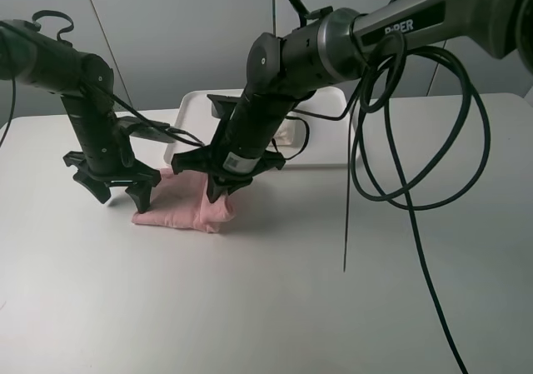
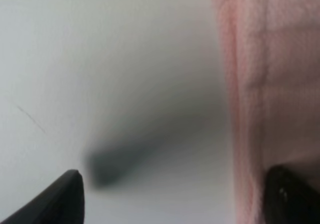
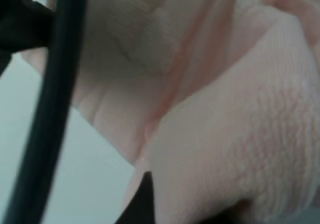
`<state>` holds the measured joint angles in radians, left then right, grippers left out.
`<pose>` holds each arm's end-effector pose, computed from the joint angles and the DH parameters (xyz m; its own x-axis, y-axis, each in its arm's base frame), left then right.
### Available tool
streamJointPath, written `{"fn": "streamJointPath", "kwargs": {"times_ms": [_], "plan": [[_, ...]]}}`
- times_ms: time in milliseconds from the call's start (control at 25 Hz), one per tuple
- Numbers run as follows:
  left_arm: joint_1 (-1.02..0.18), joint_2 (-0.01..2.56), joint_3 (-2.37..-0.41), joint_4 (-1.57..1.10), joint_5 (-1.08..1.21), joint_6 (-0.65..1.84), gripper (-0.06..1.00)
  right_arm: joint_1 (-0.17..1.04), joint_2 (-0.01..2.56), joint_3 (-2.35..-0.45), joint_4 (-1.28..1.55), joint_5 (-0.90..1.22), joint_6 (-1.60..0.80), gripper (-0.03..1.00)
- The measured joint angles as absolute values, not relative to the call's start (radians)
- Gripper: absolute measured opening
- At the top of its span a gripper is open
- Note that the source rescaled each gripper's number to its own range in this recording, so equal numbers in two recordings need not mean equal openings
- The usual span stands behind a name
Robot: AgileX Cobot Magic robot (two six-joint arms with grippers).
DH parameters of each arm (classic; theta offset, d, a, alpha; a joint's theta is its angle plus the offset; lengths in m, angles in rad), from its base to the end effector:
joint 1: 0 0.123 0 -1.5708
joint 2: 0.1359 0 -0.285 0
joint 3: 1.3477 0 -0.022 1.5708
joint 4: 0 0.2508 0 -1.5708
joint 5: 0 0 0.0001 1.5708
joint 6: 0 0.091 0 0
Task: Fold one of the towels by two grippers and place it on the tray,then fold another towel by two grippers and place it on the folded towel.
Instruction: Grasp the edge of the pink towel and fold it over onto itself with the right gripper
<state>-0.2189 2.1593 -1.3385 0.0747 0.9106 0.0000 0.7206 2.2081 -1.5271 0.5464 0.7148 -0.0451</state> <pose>0.3753 -0.0780 0.0943 -0.9625 0.2610 0.0746 0.2653 0.9626 0.0554 0.3158 0.3187 0.1242 -0.9219 -0.3391 -0.1873 -0.3873 0.8194 0.4226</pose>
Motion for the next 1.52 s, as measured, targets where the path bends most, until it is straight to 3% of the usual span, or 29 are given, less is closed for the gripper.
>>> {"fn": "streamJointPath", "kwargs": {"times_ms": [360,640,1520], "plan": [[-0.219,2.159,-1.338,0.075,0.911,0.000,0.93,0.721,2.234,-1.527,0.685,0.650,-0.112,0.06],[-0.219,2.159,-1.338,0.075,0.911,0.000,0.93,0.719,2.264,-1.527,0.972,0.635,-0.343,0.06],[-0.219,2.159,-1.338,0.073,0.911,0.000,0.93,0.719,2.348,-1.527,1.317,0.627,-0.611,0.06]]}}
